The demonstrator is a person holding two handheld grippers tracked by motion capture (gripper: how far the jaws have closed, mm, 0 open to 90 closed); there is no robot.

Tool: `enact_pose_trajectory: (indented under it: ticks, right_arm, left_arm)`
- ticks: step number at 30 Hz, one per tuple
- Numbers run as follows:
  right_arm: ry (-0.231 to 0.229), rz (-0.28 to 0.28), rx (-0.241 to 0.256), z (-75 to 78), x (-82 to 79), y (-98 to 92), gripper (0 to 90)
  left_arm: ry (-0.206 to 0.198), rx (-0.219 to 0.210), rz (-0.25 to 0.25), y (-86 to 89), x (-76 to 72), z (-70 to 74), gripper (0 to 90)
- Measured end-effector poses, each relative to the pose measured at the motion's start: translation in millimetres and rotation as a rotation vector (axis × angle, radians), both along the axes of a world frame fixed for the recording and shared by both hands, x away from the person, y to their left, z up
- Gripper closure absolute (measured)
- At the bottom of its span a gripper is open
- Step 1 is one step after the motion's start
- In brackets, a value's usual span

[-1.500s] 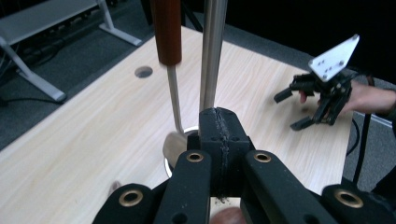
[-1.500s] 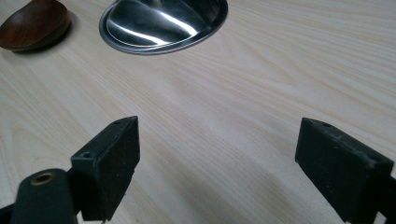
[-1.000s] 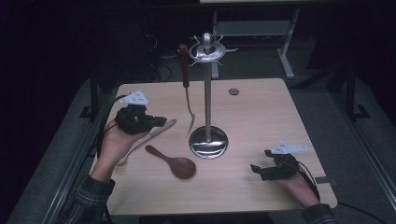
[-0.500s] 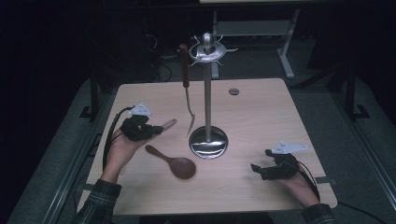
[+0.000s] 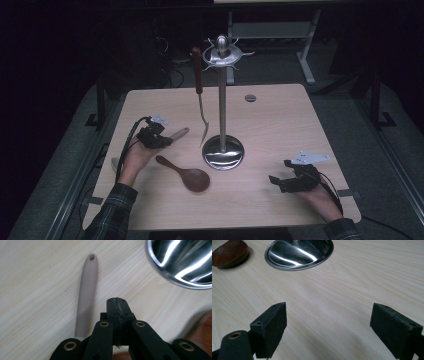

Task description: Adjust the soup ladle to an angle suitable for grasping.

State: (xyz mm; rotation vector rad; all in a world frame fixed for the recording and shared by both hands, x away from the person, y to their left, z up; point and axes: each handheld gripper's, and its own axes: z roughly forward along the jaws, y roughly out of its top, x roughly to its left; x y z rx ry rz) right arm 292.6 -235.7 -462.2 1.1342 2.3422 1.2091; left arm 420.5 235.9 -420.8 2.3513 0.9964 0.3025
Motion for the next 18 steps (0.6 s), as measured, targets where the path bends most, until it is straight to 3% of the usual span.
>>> enact_pose_trajectory:
  ticks: [10,18]
  right_arm:
    - [0.001,0.003,-0.002,0.2,-0.1,0.2,13.7]
    - [-0.009,0.004,0.002,0.7,-0.2,-1.6,13.7]
  left_arm:
    - [0.048,0.093,0.043,-0.2,17.2,-26.0,90.0]
    - [0.051,0.092,0.096,3.4,25.5,-26.7,90.0]
